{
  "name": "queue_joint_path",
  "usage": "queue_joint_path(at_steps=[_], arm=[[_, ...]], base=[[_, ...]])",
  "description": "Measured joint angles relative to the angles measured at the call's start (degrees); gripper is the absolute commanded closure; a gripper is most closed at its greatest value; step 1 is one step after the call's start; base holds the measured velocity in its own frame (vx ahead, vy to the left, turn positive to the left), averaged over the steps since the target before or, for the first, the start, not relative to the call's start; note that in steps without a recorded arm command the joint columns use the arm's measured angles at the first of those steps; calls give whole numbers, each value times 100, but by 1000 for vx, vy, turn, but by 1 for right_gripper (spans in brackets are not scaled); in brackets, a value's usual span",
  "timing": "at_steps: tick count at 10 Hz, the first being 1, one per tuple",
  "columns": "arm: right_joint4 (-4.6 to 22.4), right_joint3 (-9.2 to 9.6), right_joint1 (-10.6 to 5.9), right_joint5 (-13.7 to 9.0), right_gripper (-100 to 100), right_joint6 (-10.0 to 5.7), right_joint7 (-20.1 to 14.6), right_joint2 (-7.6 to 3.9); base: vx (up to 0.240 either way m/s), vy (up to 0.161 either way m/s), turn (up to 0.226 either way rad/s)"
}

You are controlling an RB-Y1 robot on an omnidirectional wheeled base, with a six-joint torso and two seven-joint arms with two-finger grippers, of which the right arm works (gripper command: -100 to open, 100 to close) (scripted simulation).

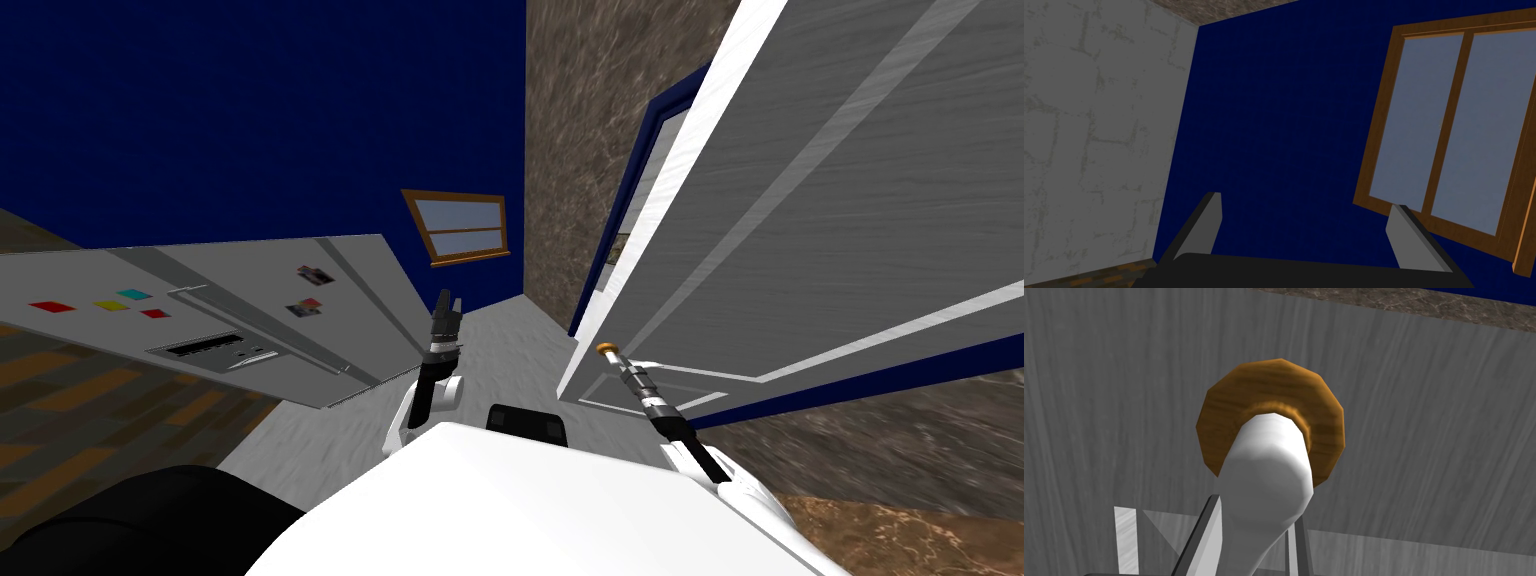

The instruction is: Pull the door open

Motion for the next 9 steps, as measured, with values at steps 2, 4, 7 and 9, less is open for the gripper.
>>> queue_joint_path(at_steps=[2,4,7,9], arm=[[17,7,-14,4,100,-5,-3,7],[41,62,39,-7,100,-121,-56,-55],[-4,71,71,-8,100,-120,-54,-62],[4,70,70,-9,100,-122,-55,-62]], base=[[0,3,10],[1,3,8],[0,-1,-2],[0,0,0]])
